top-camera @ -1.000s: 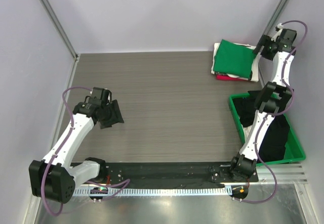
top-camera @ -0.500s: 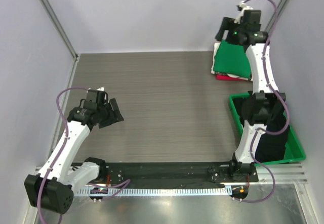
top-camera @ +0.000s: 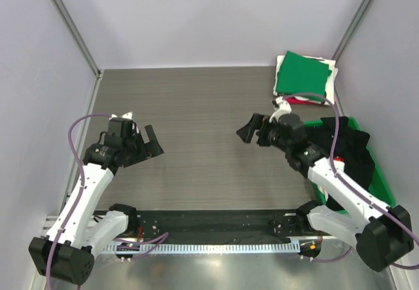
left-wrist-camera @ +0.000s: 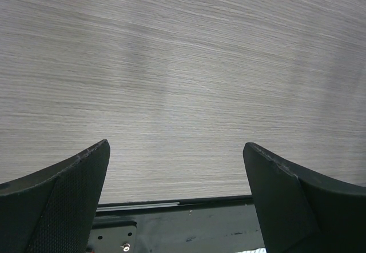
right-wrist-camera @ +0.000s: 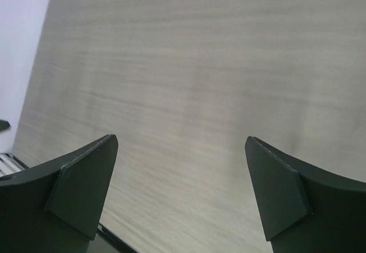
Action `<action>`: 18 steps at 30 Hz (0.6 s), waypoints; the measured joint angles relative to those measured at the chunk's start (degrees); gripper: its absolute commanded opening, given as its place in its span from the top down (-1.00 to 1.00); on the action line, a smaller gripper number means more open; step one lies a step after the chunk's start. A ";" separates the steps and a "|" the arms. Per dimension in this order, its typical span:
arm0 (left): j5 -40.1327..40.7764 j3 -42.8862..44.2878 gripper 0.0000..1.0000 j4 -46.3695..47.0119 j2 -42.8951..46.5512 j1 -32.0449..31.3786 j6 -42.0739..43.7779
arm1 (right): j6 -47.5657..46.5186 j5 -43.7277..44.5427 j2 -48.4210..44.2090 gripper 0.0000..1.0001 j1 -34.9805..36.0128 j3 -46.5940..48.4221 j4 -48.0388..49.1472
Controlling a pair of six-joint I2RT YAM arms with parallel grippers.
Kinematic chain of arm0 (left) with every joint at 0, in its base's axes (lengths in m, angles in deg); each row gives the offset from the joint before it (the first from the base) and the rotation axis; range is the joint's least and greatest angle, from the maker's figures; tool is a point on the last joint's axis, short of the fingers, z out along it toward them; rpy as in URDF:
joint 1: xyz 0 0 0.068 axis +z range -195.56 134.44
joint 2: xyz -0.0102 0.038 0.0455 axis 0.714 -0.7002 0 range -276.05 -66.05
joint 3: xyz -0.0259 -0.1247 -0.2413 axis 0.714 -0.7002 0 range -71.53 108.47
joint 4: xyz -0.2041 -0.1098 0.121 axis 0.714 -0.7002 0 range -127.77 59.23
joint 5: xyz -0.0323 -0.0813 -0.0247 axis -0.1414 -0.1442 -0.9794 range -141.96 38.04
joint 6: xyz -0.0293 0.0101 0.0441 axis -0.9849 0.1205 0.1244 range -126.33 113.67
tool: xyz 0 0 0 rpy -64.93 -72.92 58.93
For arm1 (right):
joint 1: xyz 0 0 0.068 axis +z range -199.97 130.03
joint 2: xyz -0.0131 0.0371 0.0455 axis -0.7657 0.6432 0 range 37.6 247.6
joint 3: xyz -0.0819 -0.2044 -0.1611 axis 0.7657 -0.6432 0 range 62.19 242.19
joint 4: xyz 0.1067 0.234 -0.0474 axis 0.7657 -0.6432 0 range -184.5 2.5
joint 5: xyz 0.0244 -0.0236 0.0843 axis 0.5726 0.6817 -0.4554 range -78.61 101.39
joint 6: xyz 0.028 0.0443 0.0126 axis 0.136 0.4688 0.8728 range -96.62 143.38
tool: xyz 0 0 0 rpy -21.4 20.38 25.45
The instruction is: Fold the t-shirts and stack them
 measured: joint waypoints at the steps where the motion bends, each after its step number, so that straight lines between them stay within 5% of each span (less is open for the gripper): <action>1: 0.00 0.00 -1.00 0.02 -0.02 0.00 0.00 | 0.90 1.29 -1.29 -0.99 1.66 -2.51 1.22; 8: 0.11 -0.07 -0.99 0.02 -0.02 0.00 -0.02 | 7.91 10.45 -11.19 -0.99 7.41 -16.33 4.46; 18: 0.15 -0.31 -0.97 0.07 1.33 -0.37 -0.04 | 15.91 12.94 -12.00 -0.99 7.37 -22.29 8.44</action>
